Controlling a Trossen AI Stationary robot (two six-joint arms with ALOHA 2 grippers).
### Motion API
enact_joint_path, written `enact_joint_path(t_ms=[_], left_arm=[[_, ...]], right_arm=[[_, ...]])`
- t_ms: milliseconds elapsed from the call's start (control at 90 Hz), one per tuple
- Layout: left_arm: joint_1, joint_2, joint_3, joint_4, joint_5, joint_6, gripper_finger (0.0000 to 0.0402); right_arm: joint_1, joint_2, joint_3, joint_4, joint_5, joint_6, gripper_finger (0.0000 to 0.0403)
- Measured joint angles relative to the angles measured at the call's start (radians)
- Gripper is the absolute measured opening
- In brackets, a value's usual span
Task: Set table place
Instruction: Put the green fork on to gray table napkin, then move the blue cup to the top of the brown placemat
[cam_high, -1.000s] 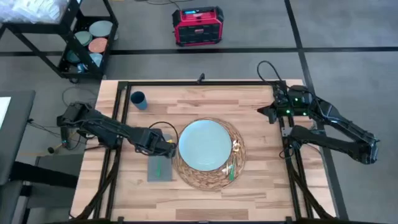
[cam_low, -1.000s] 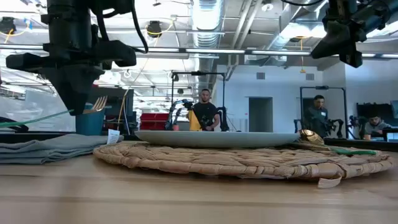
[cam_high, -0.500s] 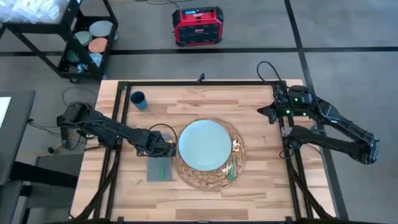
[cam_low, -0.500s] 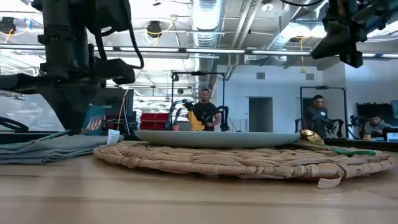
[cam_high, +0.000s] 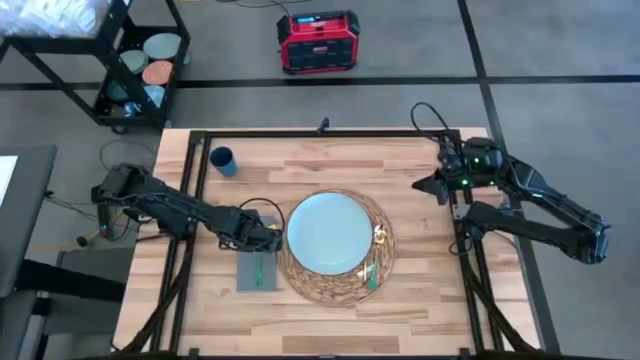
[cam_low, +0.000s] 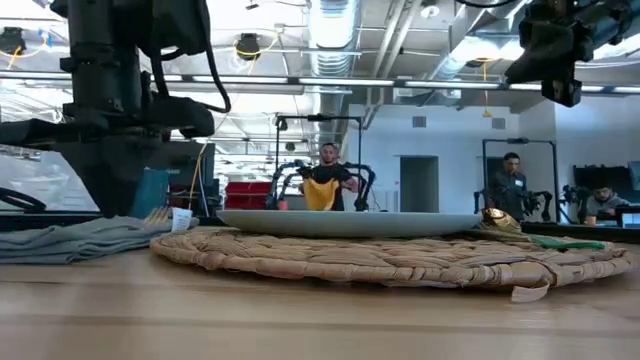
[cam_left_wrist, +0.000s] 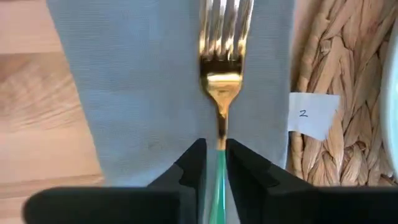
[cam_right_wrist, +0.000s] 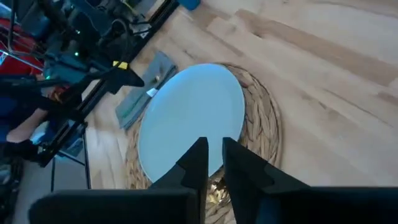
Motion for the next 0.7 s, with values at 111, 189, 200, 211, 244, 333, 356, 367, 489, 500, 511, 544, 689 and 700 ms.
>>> enact_joint_path(t_ms=[111, 189, 200, 211, 244, 333, 356, 367, 489, 500, 511, 544, 689, 700], left_arm=[[0.008, 0.000, 0.000, 0.002, -0.002, 0.013, 0.0075], [0.009, 0.000, 0.000, 0.031, -0.002, 0.022, 0.0088], [0.009, 0.000, 0.000, 0.039, -0.002, 0.025, 0.0089], [0.009, 0.000, 0.000, 0.047, -0.002, 0.029, 0.0091], [0.009, 0.000, 0.000, 0.077, -0.002, 0.040, 0.0095], [0.014, 0.000, 0.005, 0.166, -0.003, 0.081, 0.0100], [0.018, 0.000, 0.013, 0.173, -0.003, 0.099, 0.0100], [0.022, 0.000, 0.018, 0.174, -0.002, 0.111, 0.0100], [0.109, -0.016, 0.110, 0.084, -0.012, 0.267, 0.0081], [0.119, -0.019, 0.122, 0.071, -0.016, 0.286, 0.0078], [0.130, -0.022, 0.134, 0.059, -0.021, 0.305, 0.0075], [0.161, -0.034, 0.173, 0.027, -0.040, 0.370, 0.0066], [0.318, -0.081, 0.344, -0.170, -0.203, 0.726, 0.0026], [0.332, -0.084, 0.356, -0.182, -0.219, 0.759, 0.0024]], right_arm=[[0.000, 0.000, 0.000, 0.000, 0.000, -0.003, 0.0048], [0.000, 0.000, 0.000, -0.002, 0.000, -0.003, 0.0050], [0.000, 0.000, 0.000, -0.004, 0.000, -0.003, 0.0050], [0.000, 0.000, 0.000, -0.005, 0.000, -0.003, 0.0050], [0.000, 0.000, 0.000, -0.013, 0.003, -0.003, 0.0049], [0.000, 0.004, 0.000, -0.043, 0.052, 0.013, 0.0041], [0.000, 0.008, 0.000, -0.049, 0.075, 0.022, 0.0036], [0.000, 0.009, 0.000, -0.052, 0.087, 0.024, 0.0033], [-0.001, 0.027, 0.000, -0.053, 0.136, 0.006, 0.0005], [0.000, 0.028, 0.000, -0.050, 0.136, 0.003, 0.0004], [0.000, 0.029, 0.000, -0.046, 0.136, -0.001, 0.0005], [0.000, 0.030, 0.000, -0.036, 0.136, -0.005, 0.0007], [0.001, 0.034, 0.000, -0.010, 0.136, -0.014, 0.0025], [0.001, 0.034, 0.000, -0.011, 0.136, -0.017, 0.0026]])
